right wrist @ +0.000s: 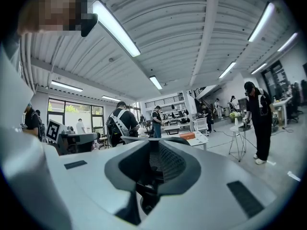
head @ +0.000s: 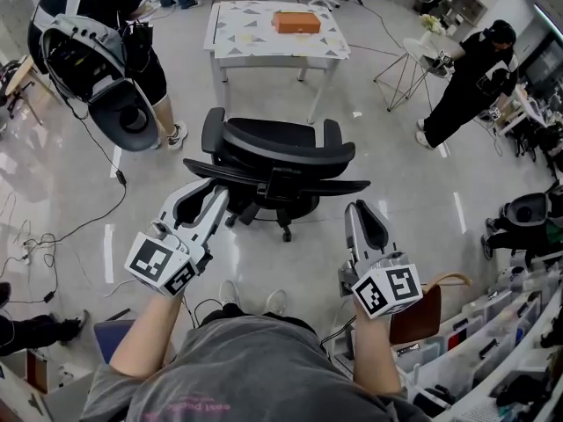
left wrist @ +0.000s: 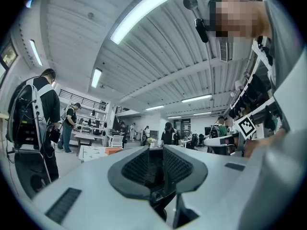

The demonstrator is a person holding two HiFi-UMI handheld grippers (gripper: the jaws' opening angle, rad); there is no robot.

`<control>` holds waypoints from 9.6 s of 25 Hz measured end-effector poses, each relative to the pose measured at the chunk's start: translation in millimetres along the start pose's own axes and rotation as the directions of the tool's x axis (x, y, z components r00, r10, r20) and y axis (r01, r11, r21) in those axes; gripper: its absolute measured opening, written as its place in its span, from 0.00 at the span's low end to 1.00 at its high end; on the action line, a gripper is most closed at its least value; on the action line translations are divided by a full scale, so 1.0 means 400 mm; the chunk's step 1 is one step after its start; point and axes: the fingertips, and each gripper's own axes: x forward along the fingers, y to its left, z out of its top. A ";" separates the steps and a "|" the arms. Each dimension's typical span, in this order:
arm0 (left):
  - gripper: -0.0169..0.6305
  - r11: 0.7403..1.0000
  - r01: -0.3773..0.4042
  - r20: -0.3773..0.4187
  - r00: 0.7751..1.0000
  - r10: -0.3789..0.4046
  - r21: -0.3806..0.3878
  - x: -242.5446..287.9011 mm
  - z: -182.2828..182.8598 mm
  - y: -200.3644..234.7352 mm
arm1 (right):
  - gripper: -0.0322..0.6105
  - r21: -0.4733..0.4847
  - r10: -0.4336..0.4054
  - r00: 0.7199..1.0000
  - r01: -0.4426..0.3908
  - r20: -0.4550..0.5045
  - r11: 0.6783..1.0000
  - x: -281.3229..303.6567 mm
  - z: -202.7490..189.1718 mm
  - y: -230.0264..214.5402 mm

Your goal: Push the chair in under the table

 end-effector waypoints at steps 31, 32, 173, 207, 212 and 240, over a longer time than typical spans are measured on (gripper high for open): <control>0.30 0.980 -0.197 -0.060 0.978 0.198 0.027 0.051 -0.074 -0.029 | 0.31 -0.017 0.104 0.994 -0.105 -0.041 0.994 0.007 -0.035 -0.124; 0.30 0.979 -0.203 -0.062 0.977 0.204 0.033 0.056 -0.076 -0.029 | 0.31 -0.019 0.106 0.993 -0.107 -0.044 0.994 0.009 -0.038 -0.130; 0.38 0.961 -0.187 -0.309 0.919 0.245 0.205 1.286 -0.251 1.059 | 0.41 -0.174 0.096 0.970 -0.137 -0.221 0.975 1.524 -0.069 -0.878; 0.42 0.952 -0.203 -0.325 0.906 0.271 0.229 1.217 -0.241 1.011 | 0.42 -0.178 0.076 0.970 -0.118 -0.230 0.977 1.442 -0.067 -0.864; 0.42 0.947 -0.217 -0.307 0.908 0.286 0.238 1.186 -0.221 0.971 | 0.41 -0.173 0.091 0.976 -0.126 -0.197 0.977 1.397 -0.041 -0.853; 0.34 0.956 -0.181 -0.221 0.947 0.232 0.229 1.048 -0.135 0.747 | 0.41 -0.142 0.108 0.986 -0.126 -0.127 0.982 1.170 0.029 -0.712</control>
